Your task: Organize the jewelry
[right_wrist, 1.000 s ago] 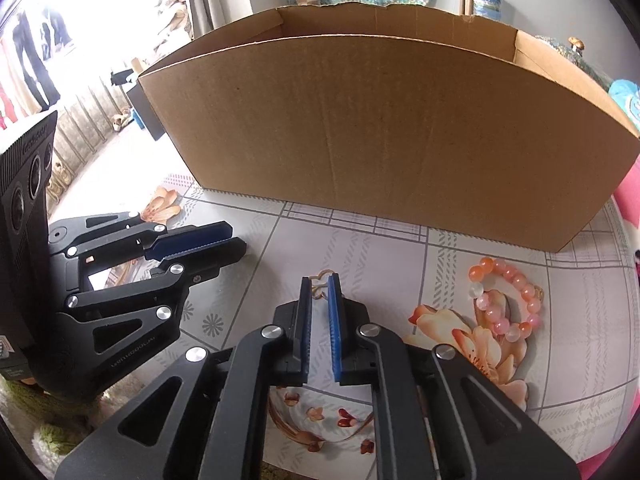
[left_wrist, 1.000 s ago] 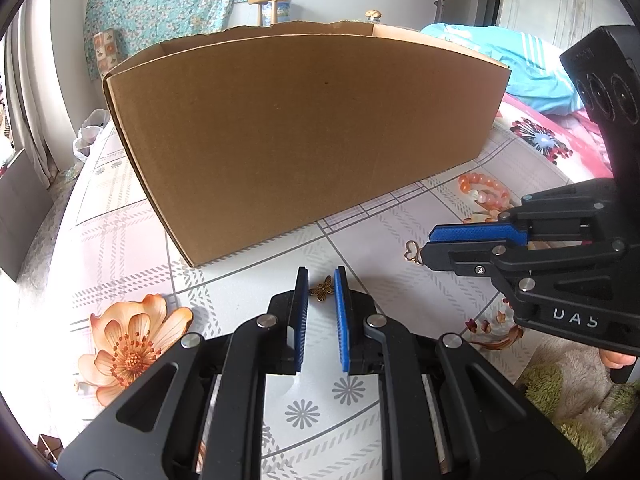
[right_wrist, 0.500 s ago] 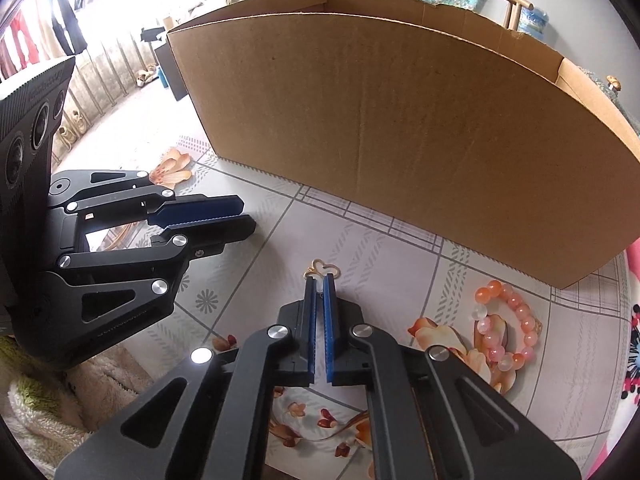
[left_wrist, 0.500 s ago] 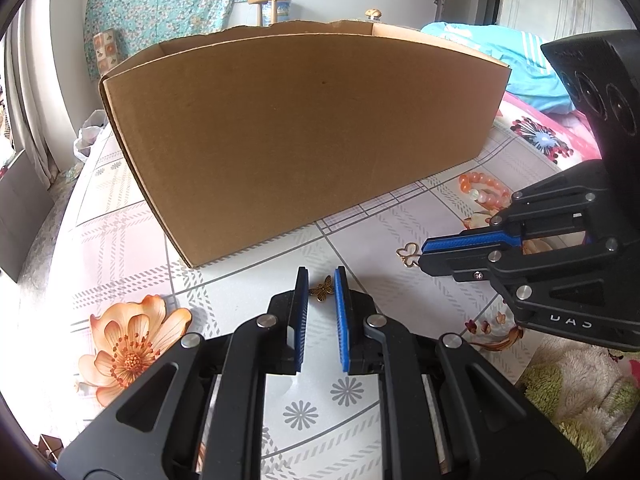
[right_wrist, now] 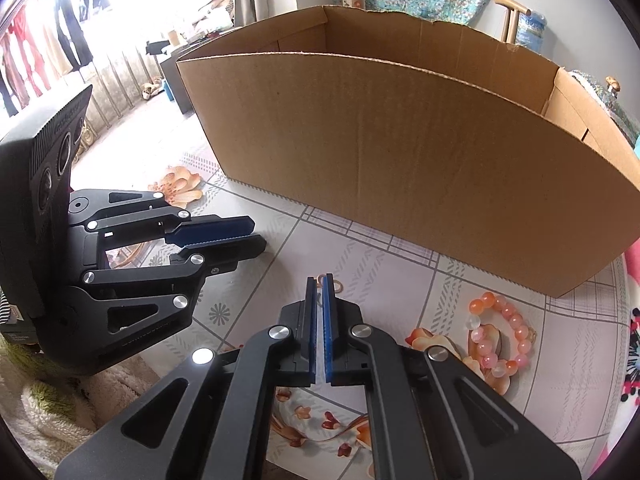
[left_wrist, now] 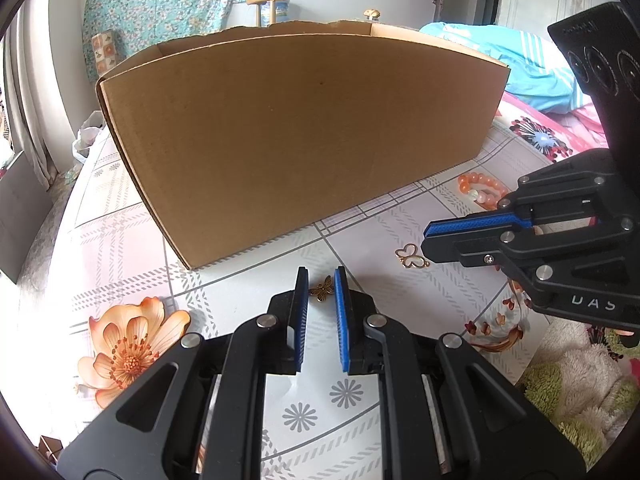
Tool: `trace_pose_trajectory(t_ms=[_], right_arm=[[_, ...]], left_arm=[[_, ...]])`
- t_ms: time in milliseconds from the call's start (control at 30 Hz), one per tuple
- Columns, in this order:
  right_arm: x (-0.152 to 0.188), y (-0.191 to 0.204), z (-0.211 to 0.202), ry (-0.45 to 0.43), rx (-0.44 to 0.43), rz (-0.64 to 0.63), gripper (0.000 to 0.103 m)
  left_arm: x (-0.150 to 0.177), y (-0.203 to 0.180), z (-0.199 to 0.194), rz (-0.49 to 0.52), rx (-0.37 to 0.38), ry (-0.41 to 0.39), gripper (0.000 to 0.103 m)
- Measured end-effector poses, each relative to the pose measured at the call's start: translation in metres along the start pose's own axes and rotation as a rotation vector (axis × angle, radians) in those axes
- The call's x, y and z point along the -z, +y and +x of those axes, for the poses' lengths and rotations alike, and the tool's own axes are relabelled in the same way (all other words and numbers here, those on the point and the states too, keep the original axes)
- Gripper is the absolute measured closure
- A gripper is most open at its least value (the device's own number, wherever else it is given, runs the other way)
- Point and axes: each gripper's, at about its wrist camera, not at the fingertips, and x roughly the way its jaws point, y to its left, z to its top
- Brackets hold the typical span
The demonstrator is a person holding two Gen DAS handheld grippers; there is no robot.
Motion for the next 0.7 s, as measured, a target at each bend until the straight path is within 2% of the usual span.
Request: trace_pose_trajectory(t_ms=[100,167,233,467,500,533,700], right_arm=[[0.000,0.000,0.003,0.016,0.006,-0.032,0.098],[0.000,-0.001,0.005,0.029,-0.001,-0.026,0.091],[-0.001,-0.003,0.004,0.023,-0.008,-0.009,0.077],[0.000,0.002,0.013,0.029,0.011,-0.050,0.076],[-0.002,0.004,0.013,0.029,0.015,-0.056,0.078],[-0.003,0.005,0.013,0.031,0.014,-0.062,0.086],[-0.002,0.005,0.010,0.029,0.007,-0.058,0.087]], left_arm=[[0.000,0.000,0.000,0.000,0.001,0.001,0.091],[0.000,0.000,0.000,0.000,0.000,0.000,0.091],[0.000,0.000,0.000,0.000,0.000,0.000,0.091],[0.000,-0.001,0.000,0.001,0.002,0.000,0.091],[0.000,-0.001,0.001,0.000,0.002,0.001,0.091],[0.000,-0.001,0.001,-0.001,0.002,0.000,0.091],[0.000,-0.001,0.000,-0.003,0.000,-0.002,0.091]])
